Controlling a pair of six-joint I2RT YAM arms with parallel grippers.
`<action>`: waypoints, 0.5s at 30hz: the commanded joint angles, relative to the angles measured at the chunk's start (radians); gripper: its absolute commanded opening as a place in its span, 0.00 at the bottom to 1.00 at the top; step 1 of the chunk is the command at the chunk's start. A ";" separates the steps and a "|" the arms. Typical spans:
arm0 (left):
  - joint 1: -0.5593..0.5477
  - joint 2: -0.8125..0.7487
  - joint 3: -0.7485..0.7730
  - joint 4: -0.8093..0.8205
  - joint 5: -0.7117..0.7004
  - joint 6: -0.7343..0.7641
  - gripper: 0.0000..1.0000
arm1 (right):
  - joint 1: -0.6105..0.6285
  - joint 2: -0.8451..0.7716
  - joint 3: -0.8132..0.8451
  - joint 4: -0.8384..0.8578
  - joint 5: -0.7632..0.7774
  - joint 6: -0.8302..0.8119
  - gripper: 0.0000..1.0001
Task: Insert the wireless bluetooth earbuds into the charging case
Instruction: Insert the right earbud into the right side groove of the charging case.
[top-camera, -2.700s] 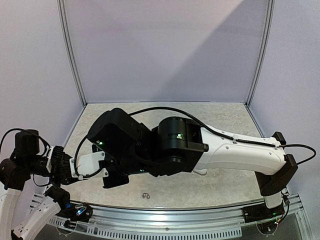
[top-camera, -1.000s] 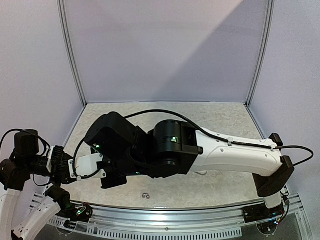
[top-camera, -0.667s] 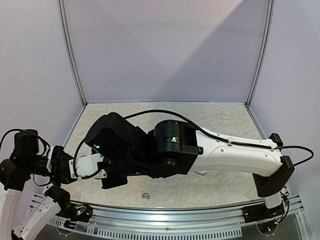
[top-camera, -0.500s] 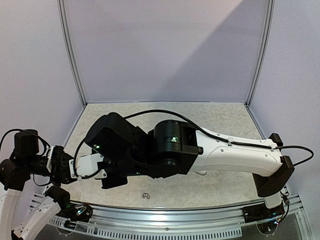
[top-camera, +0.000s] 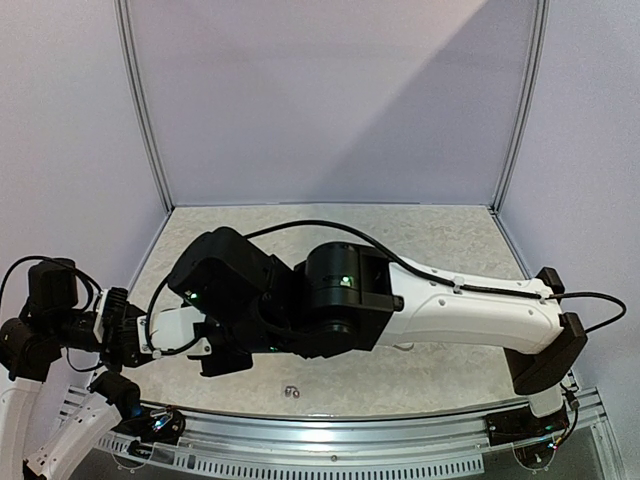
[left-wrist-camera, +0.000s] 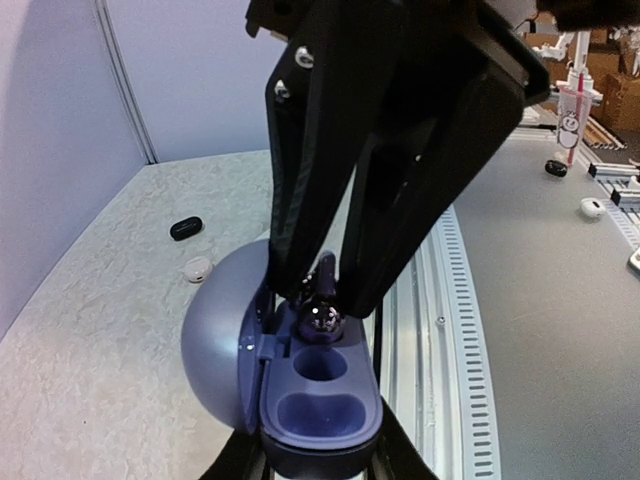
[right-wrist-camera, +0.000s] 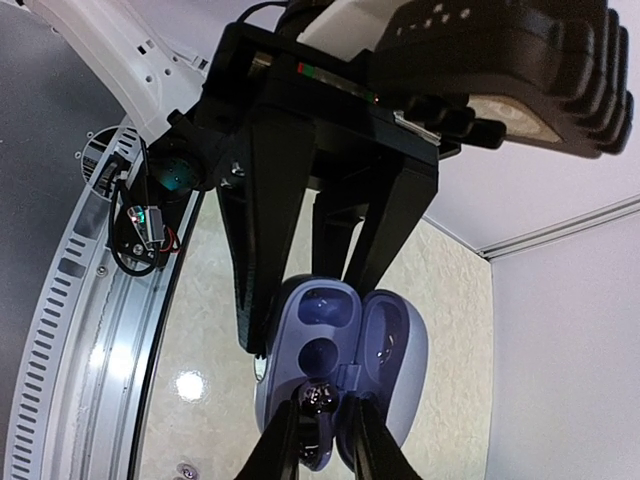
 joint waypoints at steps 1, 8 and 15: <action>-0.013 -0.017 -0.003 0.064 0.066 -0.057 0.00 | -0.012 0.038 0.009 -0.042 0.050 0.015 0.21; -0.014 -0.018 -0.016 0.090 0.088 -0.101 0.00 | -0.011 0.017 0.008 -0.049 0.033 0.044 0.28; -0.014 -0.018 -0.020 0.108 0.096 -0.121 0.00 | -0.024 -0.024 -0.006 -0.016 -0.063 0.099 0.34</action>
